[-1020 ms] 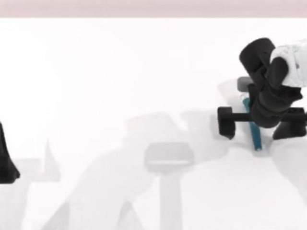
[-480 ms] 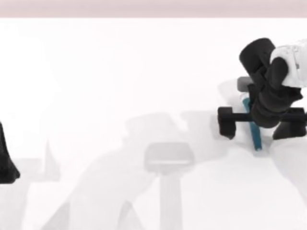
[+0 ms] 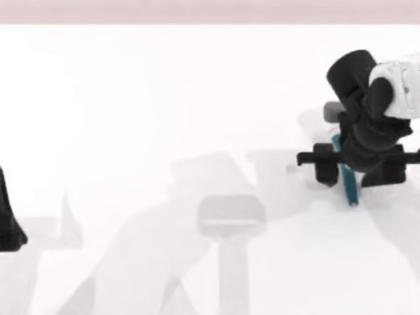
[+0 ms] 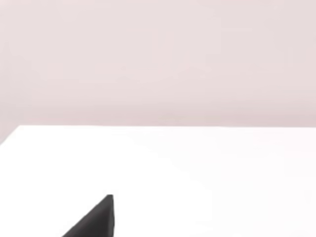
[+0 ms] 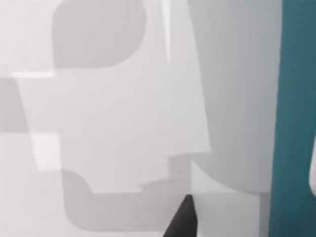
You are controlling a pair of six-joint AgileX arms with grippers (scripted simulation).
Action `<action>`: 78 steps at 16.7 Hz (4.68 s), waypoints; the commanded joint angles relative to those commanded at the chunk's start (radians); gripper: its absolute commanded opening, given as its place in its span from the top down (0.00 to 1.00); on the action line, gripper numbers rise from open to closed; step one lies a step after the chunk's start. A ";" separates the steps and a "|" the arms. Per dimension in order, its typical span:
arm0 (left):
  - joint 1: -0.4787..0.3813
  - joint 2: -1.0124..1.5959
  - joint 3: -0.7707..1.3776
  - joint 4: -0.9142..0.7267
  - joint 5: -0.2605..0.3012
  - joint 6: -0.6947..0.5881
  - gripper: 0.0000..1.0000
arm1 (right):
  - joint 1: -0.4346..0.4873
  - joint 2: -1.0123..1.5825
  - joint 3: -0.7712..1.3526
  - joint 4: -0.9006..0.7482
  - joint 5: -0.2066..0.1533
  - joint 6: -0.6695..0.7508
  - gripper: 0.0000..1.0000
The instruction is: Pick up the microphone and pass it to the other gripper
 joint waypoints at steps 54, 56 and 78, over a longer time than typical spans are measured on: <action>0.000 0.000 0.000 0.000 0.000 0.000 0.00 | 0.284 -0.469 -0.514 1.658 -0.189 -0.328 1.00; 0.000 0.000 0.000 0.000 0.000 0.000 0.00 | 0.286 -0.471 -0.516 1.660 -0.187 -0.329 1.00; -0.259 1.189 0.716 0.411 0.772 0.104 0.00 | 0.286 -0.471 -0.516 1.660 -0.187 -0.329 1.00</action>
